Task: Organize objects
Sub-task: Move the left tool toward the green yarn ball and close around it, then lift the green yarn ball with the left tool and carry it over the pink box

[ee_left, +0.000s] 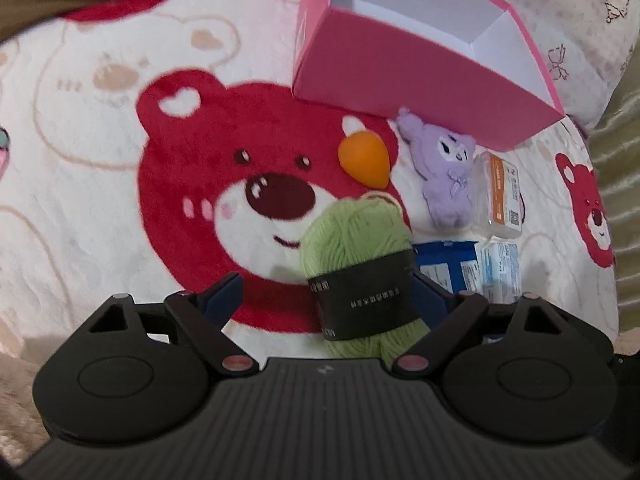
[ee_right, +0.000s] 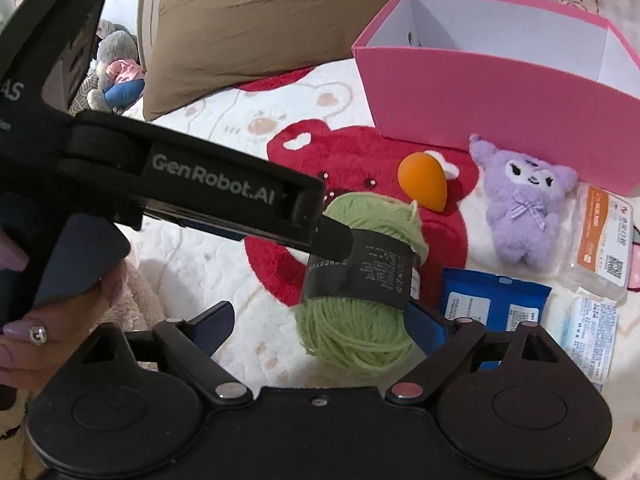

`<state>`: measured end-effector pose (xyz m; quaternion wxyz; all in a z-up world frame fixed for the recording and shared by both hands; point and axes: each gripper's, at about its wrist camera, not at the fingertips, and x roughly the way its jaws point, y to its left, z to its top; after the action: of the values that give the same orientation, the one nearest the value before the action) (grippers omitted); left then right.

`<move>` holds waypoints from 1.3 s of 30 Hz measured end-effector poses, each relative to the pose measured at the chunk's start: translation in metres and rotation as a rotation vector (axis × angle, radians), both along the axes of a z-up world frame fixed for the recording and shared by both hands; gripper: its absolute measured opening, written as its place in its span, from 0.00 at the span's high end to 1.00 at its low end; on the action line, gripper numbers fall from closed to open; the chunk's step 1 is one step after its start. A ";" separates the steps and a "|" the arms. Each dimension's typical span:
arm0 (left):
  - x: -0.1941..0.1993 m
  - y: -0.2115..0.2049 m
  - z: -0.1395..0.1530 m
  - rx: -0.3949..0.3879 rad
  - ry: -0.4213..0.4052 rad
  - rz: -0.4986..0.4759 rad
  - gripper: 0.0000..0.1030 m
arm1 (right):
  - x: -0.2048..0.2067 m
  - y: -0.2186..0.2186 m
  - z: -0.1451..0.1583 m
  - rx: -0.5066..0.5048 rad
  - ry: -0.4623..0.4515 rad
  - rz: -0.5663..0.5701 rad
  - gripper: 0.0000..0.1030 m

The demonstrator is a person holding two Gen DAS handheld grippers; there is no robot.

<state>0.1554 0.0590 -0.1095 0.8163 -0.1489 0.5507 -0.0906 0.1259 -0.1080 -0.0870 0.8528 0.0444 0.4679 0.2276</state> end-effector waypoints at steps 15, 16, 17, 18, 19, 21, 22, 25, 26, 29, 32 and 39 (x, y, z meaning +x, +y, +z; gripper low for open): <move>0.006 0.010 -0.021 -0.142 0.052 0.054 0.21 | 0.004 0.000 -0.009 -0.015 0.018 -0.005 0.08; 0.006 0.010 -0.020 -0.156 0.043 0.054 0.24 | 0.004 0.000 -0.009 -0.018 0.019 -0.005 0.09; 0.007 0.010 -0.020 -0.187 0.044 0.053 0.32 | 0.005 0.000 -0.010 -0.022 0.018 -0.007 0.09; 0.008 0.011 -0.022 -0.233 0.059 0.059 0.38 | 0.006 0.000 -0.011 -0.029 0.017 -0.008 0.10; 0.009 0.011 -0.025 -0.276 0.079 0.066 0.40 | 0.008 0.001 -0.012 -0.044 0.015 -0.012 0.11; 0.009 0.007 -0.027 -0.301 0.081 0.070 0.43 | 0.012 0.002 -0.018 -0.096 0.027 -0.024 0.15; 0.008 0.004 -0.025 -0.285 0.067 0.073 0.43 | 0.014 0.002 -0.021 -0.121 0.034 -0.039 0.17; 0.004 -0.004 -0.018 -0.243 0.022 0.067 0.46 | 0.021 -0.003 -0.026 -0.111 0.074 -0.078 0.27; 0.004 -0.007 -0.016 -0.231 0.009 0.062 0.46 | 0.023 -0.005 -0.027 -0.097 0.084 -0.088 0.29; 0.003 -0.008 -0.016 -0.230 -0.008 0.062 0.47 | 0.024 -0.003 -0.026 -0.096 0.084 -0.095 0.34; 0.002 -0.003 -0.019 -0.268 -0.014 0.079 0.47 | 0.022 0.000 -0.025 -0.104 0.074 -0.089 0.37; -0.003 -0.009 -0.016 -0.250 -0.035 0.072 0.47 | 0.014 0.002 -0.020 -0.130 0.049 -0.079 0.42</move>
<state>0.1524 0.0498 -0.1258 0.8037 -0.2675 0.5149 -0.1316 0.1400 -0.1061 -0.1069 0.8504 0.0130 0.5004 0.1619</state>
